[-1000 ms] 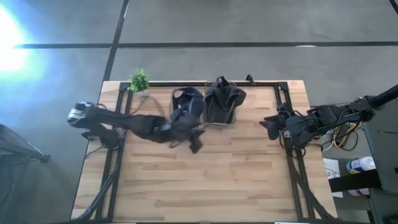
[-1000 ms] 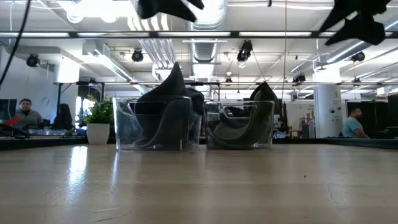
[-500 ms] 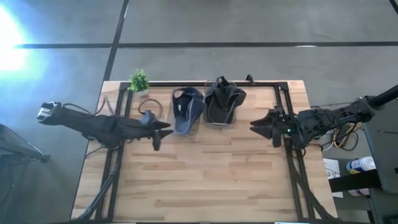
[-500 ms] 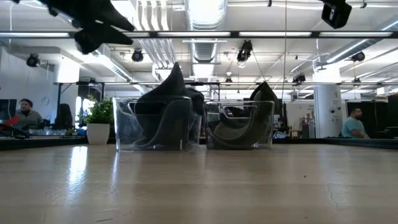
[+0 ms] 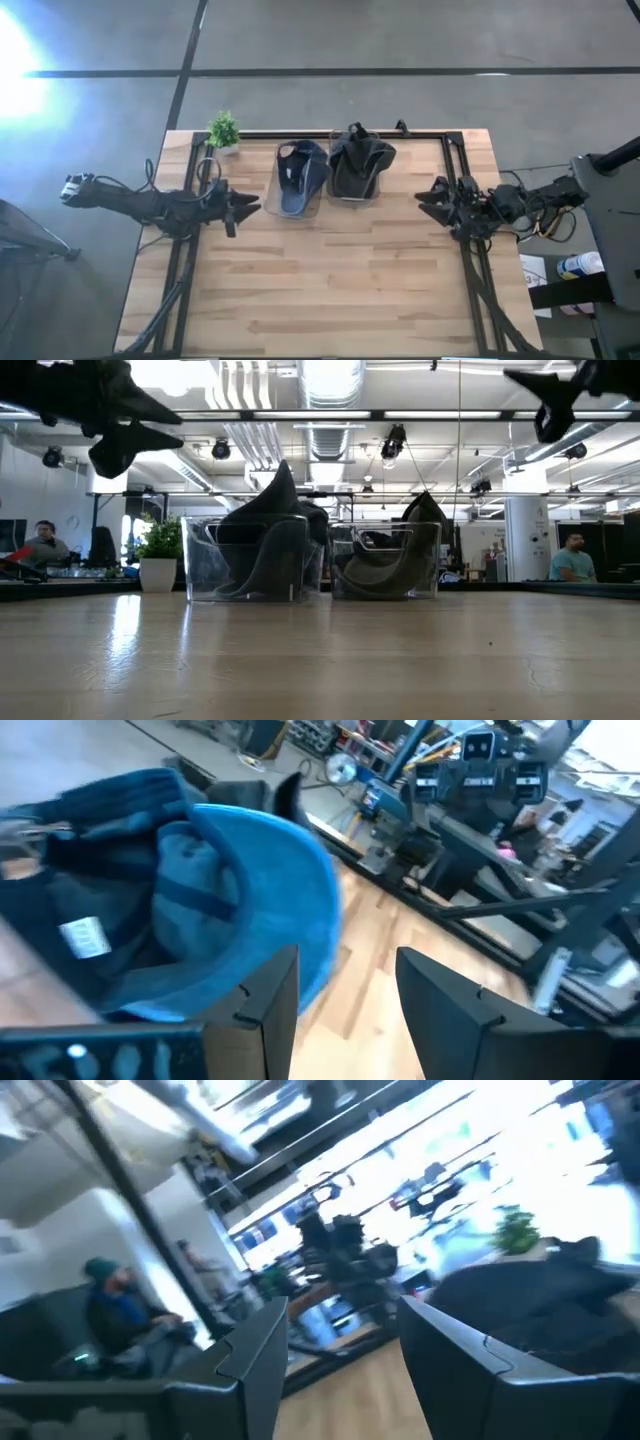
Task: Pick & Place hat
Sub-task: Return to Home Position
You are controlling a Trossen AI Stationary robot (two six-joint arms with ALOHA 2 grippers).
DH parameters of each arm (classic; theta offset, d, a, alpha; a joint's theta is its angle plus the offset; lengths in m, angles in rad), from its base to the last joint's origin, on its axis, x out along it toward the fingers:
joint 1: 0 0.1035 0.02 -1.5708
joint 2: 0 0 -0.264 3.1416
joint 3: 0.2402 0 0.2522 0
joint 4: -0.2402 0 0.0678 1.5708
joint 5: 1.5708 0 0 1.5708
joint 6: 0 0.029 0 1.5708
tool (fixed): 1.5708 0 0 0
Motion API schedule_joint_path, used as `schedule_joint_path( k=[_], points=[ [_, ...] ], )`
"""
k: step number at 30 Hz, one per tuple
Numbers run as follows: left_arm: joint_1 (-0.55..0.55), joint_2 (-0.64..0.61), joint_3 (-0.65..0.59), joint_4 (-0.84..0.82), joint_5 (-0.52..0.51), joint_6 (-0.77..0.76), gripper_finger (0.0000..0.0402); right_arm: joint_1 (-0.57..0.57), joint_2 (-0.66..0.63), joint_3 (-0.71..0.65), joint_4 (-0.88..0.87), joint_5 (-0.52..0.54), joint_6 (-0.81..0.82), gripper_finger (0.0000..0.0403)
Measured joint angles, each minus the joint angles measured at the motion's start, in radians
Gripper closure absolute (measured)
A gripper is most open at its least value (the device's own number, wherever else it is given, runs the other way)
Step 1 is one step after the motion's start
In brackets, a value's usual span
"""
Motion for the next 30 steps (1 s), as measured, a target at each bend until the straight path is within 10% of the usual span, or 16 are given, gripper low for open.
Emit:
schedule_joint_path(
  k=[5, 12, 30],
  points=[
    [0.000, -0.060, -0.054, -0.014, -0.030, -0.033, 0.0241, 0.000, -0.106, -0.116, 0.000, 0.078, 0.062, 0.0220],
    [0.000, -0.105, -0.109, -0.014, -0.030, -0.147, 0.0241, 0.000, -0.231, -0.220, -0.027, -0.073, 0.161, 0.0220],
    [0.000, -0.119, -0.187, -0.014, -0.030, -0.217, 0.0241, -0.002, -0.167, -0.221, -0.081, -0.073, 0.134, 0.0220]
  ],
)
